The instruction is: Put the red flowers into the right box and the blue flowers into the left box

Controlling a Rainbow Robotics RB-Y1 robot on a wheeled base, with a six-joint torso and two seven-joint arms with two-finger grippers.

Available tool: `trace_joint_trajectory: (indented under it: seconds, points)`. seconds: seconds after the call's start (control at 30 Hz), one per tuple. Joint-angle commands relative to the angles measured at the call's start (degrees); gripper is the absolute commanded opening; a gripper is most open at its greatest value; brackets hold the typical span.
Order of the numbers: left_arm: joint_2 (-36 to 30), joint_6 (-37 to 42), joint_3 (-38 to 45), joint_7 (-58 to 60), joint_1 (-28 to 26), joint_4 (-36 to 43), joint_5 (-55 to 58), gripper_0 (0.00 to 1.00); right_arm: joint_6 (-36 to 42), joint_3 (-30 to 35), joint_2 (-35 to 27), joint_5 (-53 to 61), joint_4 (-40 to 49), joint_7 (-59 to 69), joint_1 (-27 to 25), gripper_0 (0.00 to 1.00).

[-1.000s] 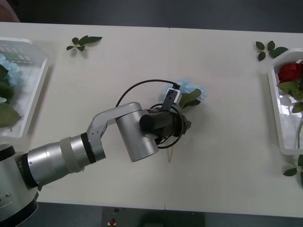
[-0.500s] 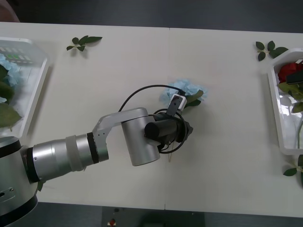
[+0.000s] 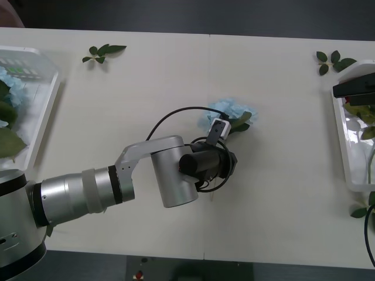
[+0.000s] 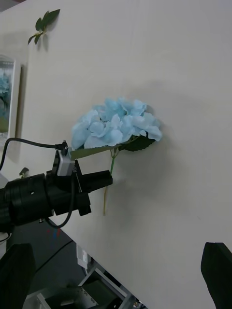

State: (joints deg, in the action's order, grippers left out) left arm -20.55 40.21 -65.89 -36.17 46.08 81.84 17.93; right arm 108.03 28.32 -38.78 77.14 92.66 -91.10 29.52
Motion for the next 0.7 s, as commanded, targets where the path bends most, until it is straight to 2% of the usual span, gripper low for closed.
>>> trace_joint_trajectory:
  seconds: [0.03, 0.7]
  points:
    - [0.9, -0.6, 0.0, 1.3, 1.6, 0.9, 0.4, 0.0, 0.3, 0.4, 0.6, 1.1, 2.7, -0.2, 1.3, 1.0]
    - [-1.1, -0.6, -0.3, 1.6, 1.6, 0.9, -4.2, 0.0, 0.4, -0.1, 0.8, 2.0, 2.8, -0.7, 1.3, 1.0]
